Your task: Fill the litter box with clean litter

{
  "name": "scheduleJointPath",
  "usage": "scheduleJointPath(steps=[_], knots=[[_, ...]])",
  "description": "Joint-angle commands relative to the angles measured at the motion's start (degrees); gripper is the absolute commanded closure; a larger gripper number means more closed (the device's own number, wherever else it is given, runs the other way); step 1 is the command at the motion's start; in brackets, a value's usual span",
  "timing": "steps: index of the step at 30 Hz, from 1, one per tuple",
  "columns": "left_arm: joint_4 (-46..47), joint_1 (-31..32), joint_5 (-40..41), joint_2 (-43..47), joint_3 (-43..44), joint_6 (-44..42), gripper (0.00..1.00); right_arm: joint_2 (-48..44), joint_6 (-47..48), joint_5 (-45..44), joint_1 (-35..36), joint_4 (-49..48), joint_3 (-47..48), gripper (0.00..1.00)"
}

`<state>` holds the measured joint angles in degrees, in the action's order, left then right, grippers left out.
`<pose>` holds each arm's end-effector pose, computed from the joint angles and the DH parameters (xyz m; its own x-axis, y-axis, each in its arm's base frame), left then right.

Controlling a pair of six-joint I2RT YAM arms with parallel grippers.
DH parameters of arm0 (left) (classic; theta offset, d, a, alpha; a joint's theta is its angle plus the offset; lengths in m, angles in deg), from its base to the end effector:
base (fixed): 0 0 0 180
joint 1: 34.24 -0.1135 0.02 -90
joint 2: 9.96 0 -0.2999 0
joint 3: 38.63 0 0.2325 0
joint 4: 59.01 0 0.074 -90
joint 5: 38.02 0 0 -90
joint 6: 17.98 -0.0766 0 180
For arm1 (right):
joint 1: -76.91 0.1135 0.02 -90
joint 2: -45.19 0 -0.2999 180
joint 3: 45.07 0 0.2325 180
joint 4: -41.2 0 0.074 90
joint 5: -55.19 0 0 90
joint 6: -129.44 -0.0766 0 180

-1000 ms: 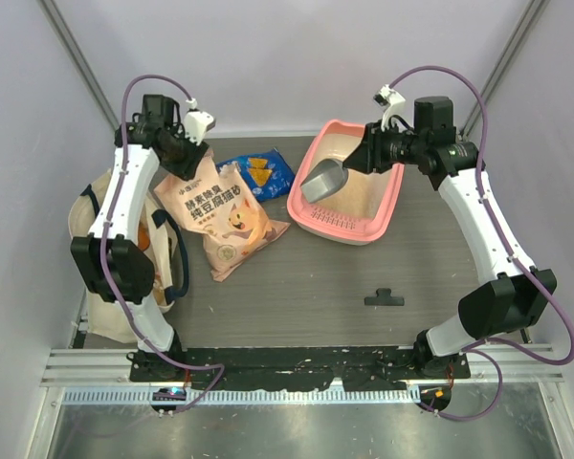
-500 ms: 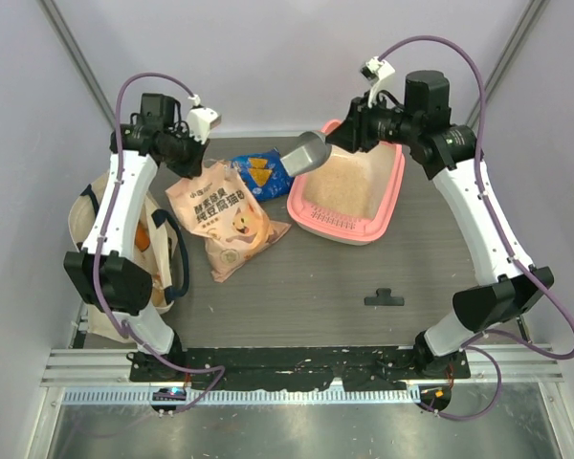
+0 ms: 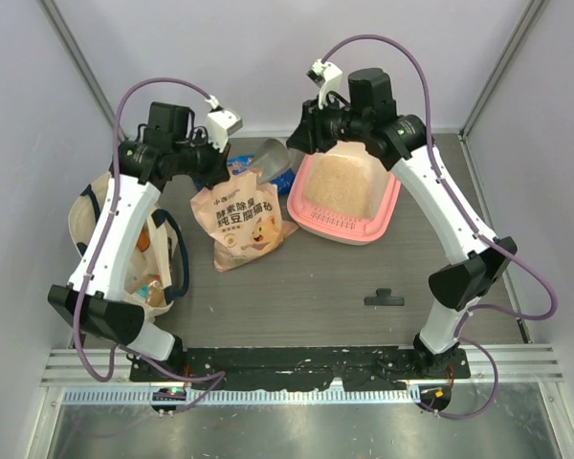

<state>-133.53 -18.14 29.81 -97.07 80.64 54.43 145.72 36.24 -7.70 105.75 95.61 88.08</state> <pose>0.2887 -0.1134 0.4391 -0.4585 0.4236 -0.7812 0.6958 0.7180 -0.0191 0.3359 0.2248 0.4809 -0.3693 -0.1466 -0.9177 -0.7806 0.5847 0.2207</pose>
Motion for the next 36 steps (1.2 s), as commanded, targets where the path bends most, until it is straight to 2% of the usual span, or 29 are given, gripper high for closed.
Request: scheduleJointPath(steps=[1, 5, 11, 17, 24, 29, 32, 36], knots=[[9.38, 0.86, -3.75, 8.44, -2.69, 0.10, 1.00, -0.16, -1.46, -3.20, 2.09, 2.01, 5.56, 0.98], [10.18, 1.22, -4.89, 11.70, -7.01, 0.53, 1.00, 0.02, 1.35, -6.36, 4.64, 4.74, 4.68, 0.98], [10.88, 2.36, -4.90, 13.37, -8.86, 3.86, 1.00, 0.02, 5.39, -11.29, 7.98, 7.64, 3.27, 0.98], [13.07, 4.38, -4.46, 14.69, -10.44, 8.78, 1.00, -0.60, 8.12, -21.21, 12.46, 10.98, 3.10, 0.98], [16.50, 5.43, -7.26, 17.49, -14.21, 11.95, 1.00, -0.43, 6.46, -32.12, 14.75, 12.39, 0.29, 0.98], [25.28, 6.84, -10.78, 24.52, -22.21, 13.19, 1.00, 2.12, 3.29, -27.83, 14.58, 13.54, 1.95, 0.99], [25.39, 7.28, -10.61, 25.41, -24.94, 13.28, 1.00, 3.00, 1.98, -21.69, 14.67, 13.18, 3.26, 0.99], [26.08, 7.72, -8.78, 26.73, -27.05, 12.93, 1.00, 4.49, 2.84, -18.59, 14.75, 15.54, 6.16, 0.98]])
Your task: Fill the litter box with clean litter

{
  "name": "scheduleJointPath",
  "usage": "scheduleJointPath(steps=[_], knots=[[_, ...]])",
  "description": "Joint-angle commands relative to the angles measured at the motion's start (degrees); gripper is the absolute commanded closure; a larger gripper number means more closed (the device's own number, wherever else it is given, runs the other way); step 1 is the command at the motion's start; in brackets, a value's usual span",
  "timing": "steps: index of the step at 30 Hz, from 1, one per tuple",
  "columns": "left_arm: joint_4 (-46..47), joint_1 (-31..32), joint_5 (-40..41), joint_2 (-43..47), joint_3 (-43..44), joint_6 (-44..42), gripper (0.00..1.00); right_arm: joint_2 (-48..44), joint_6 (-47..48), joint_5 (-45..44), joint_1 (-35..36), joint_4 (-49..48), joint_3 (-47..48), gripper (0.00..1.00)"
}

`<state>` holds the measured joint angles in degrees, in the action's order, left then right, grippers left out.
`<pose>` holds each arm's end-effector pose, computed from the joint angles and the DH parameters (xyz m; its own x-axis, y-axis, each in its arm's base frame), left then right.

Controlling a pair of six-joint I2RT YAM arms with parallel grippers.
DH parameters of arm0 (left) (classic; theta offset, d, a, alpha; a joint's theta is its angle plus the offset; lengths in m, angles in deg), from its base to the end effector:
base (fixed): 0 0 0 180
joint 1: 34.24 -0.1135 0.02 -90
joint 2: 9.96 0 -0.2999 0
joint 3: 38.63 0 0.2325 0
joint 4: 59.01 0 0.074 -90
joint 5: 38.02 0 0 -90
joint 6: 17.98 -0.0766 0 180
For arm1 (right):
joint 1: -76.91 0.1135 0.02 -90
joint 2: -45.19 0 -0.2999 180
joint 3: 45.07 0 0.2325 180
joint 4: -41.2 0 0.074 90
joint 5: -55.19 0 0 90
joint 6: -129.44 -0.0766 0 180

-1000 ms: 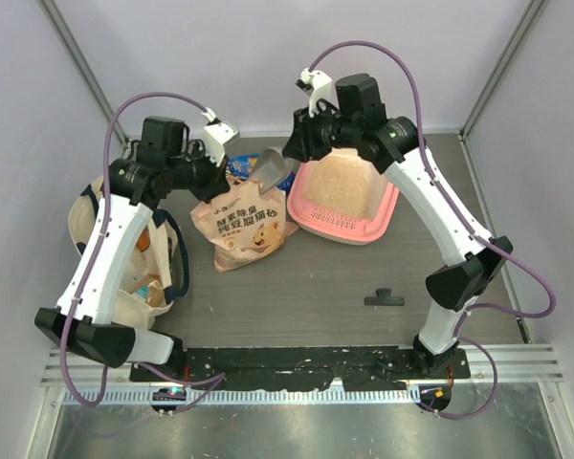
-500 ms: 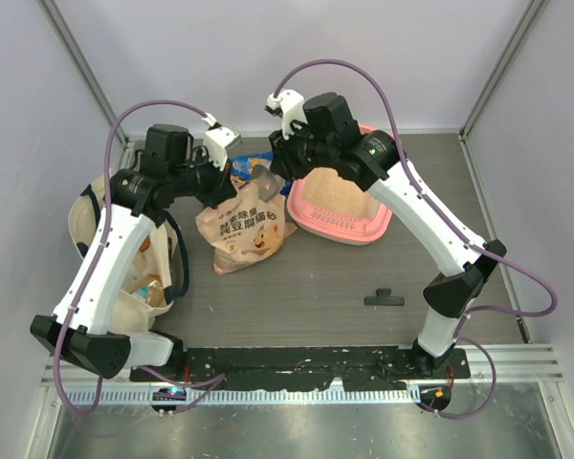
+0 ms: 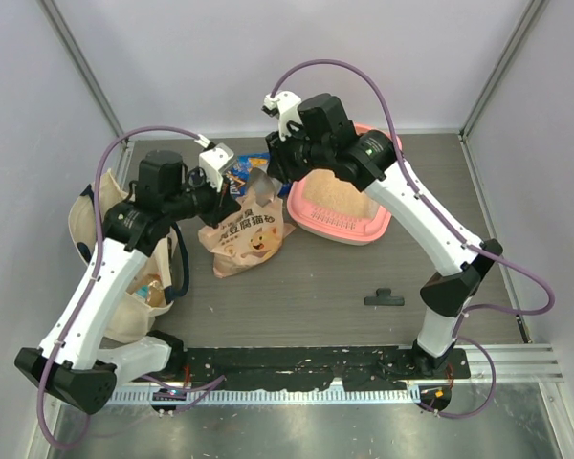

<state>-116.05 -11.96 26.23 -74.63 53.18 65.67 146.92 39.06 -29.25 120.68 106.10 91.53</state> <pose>0.1933 -0.1152 0.4193 -0.3821 0.2642 -0.8855 0.7368 0.6655 -0.1194 0.2850 0.2833 0.4649 -0.3663 -0.3418 -0.8654 -0.7467 0.6630 0.0542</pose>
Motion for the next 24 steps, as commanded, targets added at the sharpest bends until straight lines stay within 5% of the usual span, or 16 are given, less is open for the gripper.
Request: scheduleJointPath(steps=[1, 5, 7, 11, 24], knots=[[8.86, 1.62, -4.40, 4.46, 0.22, 1.26, 1.00, 3.82, 0.12, 2.01, 0.09, 5.76, 3.24, 0.99], [8.95, 1.80, -1.14, 3.85, 1.97, -1.37, 0.99, 2.51, 2.14, -0.73, 0.27, 7.35, 1.14, 0.99], [6.85, 1.71, 0.18, 2.36, 3.38, -3.22, 0.72, 1.72, 2.23, -1.08, 0.35, 7.18, -1.39, 0.99], [0.44, 1.80, 2.81, 0.24, 4.79, -8.23, 0.42, 1.27, 1.96, -1.25, 0.35, 6.74, -2.82, 0.99], [0.24, 1.71, 13.53, -2.57, 0.31, -21.25, 0.30, 1.36, 2.31, -1.52, 0.27, 6.47, -2.38, 0.98]])
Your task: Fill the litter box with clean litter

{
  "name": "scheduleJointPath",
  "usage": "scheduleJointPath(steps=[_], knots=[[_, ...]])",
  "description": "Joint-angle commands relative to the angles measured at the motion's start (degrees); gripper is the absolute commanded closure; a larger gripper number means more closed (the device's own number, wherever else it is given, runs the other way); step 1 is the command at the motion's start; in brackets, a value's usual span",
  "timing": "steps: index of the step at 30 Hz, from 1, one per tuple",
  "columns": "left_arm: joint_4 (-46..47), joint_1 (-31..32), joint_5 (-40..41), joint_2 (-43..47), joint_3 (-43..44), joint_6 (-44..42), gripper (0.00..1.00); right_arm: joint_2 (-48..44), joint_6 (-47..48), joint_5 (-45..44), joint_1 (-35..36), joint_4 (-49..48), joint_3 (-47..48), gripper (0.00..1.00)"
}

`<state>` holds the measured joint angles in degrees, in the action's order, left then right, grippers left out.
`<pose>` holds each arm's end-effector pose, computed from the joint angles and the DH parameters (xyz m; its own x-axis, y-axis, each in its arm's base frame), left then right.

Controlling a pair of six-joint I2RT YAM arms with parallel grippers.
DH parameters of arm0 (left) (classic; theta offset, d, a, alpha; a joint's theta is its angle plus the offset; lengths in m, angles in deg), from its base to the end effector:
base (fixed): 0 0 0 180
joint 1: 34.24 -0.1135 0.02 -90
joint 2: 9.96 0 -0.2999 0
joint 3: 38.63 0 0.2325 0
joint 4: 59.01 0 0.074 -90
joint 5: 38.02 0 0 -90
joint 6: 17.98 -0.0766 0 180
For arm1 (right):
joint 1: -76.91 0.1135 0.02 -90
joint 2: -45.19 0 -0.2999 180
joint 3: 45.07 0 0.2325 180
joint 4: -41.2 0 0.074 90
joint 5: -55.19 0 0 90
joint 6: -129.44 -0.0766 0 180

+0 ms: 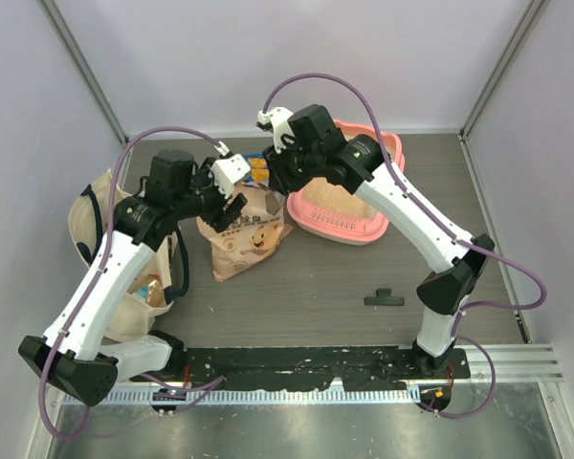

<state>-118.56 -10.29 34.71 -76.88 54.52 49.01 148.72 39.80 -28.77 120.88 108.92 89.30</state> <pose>0.2046 -0.1158 0.4113 -0.2219 0.5070 -0.8329 0.7617 0.6234 0.1765 0.2894 0.2904 0.4341 -0.4272 -0.4208 -0.8003 -0.7537 0.6546 0.0581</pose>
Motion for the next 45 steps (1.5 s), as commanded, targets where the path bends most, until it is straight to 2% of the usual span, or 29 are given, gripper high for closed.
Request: scheduleJointPath(steps=[1, 6, 10, 13, 16, 21, 23, 25, 26, 30, 34, 39, 41, 43, 45], knots=[[3.20, 0.14, 5.41, -0.58, -0.76, -5.20, 0.30, -0.78, 1.66, -2.09, 0.15, 3.57, -0.58, 0.99], [5.04, -0.13, 8.14, -2.25, -0.24, -4.95, 0.31, -1.75, 2.36, -2.61, 0.15, 3.30, -1.99, 0.99], [6.02, -1.00, 1.56, -0.68, 1.17, -6.52, 0.30, -1.92, 2.54, -2.79, 0.16, 3.21, -1.73, 0.99], [5.75, -1.44, 1.11, -1.02, 1.87, -10.73, 0.27, -1.84, 2.71, -2.79, 0.16, 3.12, -1.38, 0.99], [6.63, -2.58, 1.63, -1.64, 1.44, -14.43, 0.18, -1.92, 2.80, -2.79, 0.07, 3.12, -1.55, 0.98], [7.50, -5.39, 0.58, -5.06, 2.49, -16.90, 0.16, -2.19, 3.24, -2.97, 0.16, 3.12, -1.55, 0.99], [7.25, -7.49, -3.00, -7.25, 3.80, -17.07, 0.16, -2.19, 3.33, -2.97, 0.07, 3.12, -1.55, 0.99], [2.00, -8.82, -6.26, -10.06, 8.43, -17.34, 0.16, -2.45, 3.42, -3.14, 0.16, 3.12, -1.55, 0.99], [-0.81, -10.39, -11.67, -11.64, 10.55, -17.42, 0.19, -2.45, 3.51, -3.32, 0.16, 3.04, -1.55, 0.98], [-17.04, -12.34, -23.37, -19.81, 21.35, -19.70, 0.31, -2.54, 3.86, -4.19, 0.07, 2.60, -1.73, 0.99], [-28.86, -12.43, -27.02, -23.69, 26.56, -23.83, 0.39, -2.63, 3.95, -5.78, -0.11, 1.90, -1.64, 0.98], [-32.48, -12.43, -25.44, -24.49, 24.83, -25.60, 0.50, -1.92, 3.42, -5.78, -0.63, 1.81, -1.29, 0.98], [-31.69, -12.34, -25.44, -23.62, 23.85, -25.16, 0.63, -1.84, 3.07, -5.78, -0.63, 1.81, -1.29, 0.99], [-30.99, -12.34, -25.44, -23.00, 22.62, -24.20, 0.69, -1.49, 2.81, -5.78, -0.72, 1.72, -1.20, 0.99], [-29.68, -12.17, -25.17, -21.68, 21.31, -22.10, 0.84, -1.14, 2.19, -7.71, -1.25, 1.28, -0.85, 0.99]])
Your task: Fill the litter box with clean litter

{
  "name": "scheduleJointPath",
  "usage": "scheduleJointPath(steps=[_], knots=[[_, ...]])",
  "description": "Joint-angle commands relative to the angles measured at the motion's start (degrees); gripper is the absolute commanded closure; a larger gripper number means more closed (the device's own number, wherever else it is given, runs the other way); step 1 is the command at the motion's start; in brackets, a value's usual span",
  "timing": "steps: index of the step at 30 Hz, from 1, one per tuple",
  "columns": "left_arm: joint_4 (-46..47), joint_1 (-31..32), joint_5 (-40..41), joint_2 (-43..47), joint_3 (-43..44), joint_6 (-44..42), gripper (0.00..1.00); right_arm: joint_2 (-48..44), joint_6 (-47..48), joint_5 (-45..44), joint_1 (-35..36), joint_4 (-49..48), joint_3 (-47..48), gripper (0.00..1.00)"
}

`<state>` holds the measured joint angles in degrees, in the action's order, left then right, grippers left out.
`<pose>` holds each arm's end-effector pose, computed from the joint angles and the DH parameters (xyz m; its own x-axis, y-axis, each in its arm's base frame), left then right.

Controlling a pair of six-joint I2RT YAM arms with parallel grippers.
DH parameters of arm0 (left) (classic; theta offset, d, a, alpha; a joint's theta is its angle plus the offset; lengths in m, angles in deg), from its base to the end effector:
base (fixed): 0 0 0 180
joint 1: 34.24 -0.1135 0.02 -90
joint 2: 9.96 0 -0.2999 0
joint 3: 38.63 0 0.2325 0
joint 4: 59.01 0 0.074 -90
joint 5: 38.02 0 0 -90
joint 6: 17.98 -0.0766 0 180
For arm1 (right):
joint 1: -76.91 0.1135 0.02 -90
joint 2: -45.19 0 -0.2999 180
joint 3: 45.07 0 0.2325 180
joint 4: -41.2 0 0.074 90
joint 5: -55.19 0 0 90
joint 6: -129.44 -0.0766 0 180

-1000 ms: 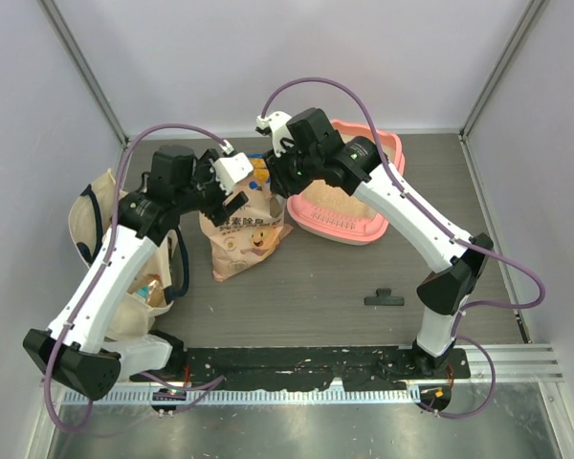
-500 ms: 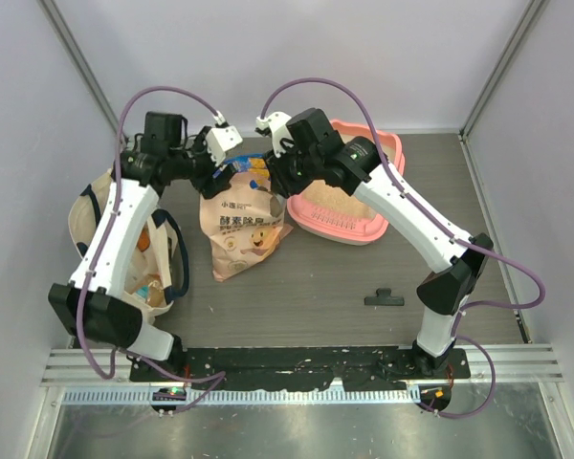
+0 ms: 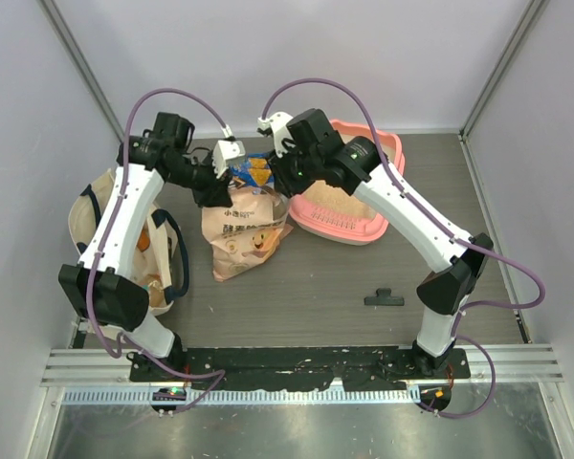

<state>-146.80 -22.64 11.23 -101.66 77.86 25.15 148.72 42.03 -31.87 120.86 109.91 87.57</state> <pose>0.2837 -0.1093 0.3931 -0.2737 0.6206 -0.7348 0.9396 0.3358 -0.0663 0.2919 0.2869 0.4223 -0.4258 -0.4732 -0.7712 -0.7416 0.6709 -0.0022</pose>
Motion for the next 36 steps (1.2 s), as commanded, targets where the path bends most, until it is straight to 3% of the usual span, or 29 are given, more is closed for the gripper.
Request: scheduleJointPath(steps=[1, 2, 5, 12, 21, 27, 36], knots=[[-0.65, 0.27, -1.61, 3.54, -2.48, 3.00, 0.90, -0.78, -0.48, -4.78, -1.40, 0.30, 1.05, 0.98], [1.28, 0.53, -1.61, 4.24, -3.01, 4.15, 1.00, -0.43, -0.74, -5.66, -1.67, 0.38, 1.31, 0.98], [7.16, 0.97, -1.44, 9.07, -7.30, 12.13, 1.00, 0.89, -2.14, -8.72, -1.76, -0.14, 2.72, 0.99], [35.27, 4.31, 6.99, 24.10, -24.69, 31.83, 1.00, 3.35, -7.59, -7.87, -1.76, -1.02, 3.16, 0.99], [43.47, 6.33, 12.27, 28.42, -31.39, 38.77, 1.00, 7.21, -11.29, -3.65, -1.84, -1.55, 3.42, 0.99], [49.01, 6.25, 15.79, 29.30, -34.03, 40.80, 1.00, 8.53, -12.17, 8.65, -2.72, -1.37, 4.91, 0.99], [54.91, 6.33, 9.63, 32.02, -33.43, 48.80, 1.00, 14.77, -16.83, 19.10, -6.41, -1.55, 16.67, 0.99]])
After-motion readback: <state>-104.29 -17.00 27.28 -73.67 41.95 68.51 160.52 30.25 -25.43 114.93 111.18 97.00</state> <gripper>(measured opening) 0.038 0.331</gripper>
